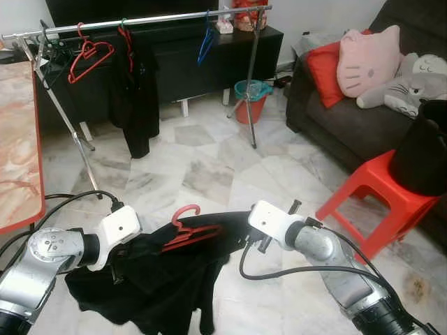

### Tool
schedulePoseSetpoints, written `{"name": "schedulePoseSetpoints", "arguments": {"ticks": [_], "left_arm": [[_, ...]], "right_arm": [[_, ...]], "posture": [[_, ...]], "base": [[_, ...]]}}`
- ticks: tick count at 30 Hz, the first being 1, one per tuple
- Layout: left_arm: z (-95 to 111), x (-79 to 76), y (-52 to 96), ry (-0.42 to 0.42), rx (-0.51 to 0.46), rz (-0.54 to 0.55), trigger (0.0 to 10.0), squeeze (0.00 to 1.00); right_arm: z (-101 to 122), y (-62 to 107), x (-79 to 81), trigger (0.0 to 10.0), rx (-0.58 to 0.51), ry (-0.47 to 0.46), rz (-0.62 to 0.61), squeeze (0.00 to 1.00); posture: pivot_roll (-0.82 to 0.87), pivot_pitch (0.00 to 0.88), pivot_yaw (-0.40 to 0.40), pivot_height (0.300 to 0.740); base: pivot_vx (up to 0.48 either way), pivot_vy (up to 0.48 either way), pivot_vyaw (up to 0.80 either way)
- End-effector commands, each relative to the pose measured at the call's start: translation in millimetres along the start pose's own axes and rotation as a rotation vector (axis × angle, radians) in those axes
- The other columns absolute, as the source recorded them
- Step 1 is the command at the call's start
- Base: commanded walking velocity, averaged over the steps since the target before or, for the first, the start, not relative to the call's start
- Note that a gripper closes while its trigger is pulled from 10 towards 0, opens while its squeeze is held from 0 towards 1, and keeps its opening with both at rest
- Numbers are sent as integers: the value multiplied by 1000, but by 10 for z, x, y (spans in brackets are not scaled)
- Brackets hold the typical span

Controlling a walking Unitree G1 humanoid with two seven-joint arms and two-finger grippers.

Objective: Hang hanger

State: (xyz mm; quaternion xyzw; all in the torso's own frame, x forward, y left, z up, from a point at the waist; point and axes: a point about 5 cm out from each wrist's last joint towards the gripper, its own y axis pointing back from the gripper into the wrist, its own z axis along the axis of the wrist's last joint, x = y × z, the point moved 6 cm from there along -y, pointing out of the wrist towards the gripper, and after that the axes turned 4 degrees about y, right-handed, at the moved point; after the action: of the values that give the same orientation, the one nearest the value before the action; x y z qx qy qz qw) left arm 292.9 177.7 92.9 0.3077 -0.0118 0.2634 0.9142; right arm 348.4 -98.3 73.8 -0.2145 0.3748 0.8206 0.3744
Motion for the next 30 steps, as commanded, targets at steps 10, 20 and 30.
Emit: {"name": "schedulePoseSetpoints", "arguments": {"ticks": [10,20,30], "left_arm": [[43,-143,272,-16,-24,-169,10000,0],[256,-30,371,-45,-134,-152,10000,0],[381,-380,487,-44,-221,-374,10000,0]], "right_arm": [[-227,84,-198,0,82,40,-43,0],[-242,79,-114,0,85,68,10,0],[-374,97,-103,0,134,139,34,0]], "posture": [[34,40,-70,740],[34,42,-76,740],[34,43,-76,740]], "base": [[0,0,0],[0,0,0],[0,0,0]]}}
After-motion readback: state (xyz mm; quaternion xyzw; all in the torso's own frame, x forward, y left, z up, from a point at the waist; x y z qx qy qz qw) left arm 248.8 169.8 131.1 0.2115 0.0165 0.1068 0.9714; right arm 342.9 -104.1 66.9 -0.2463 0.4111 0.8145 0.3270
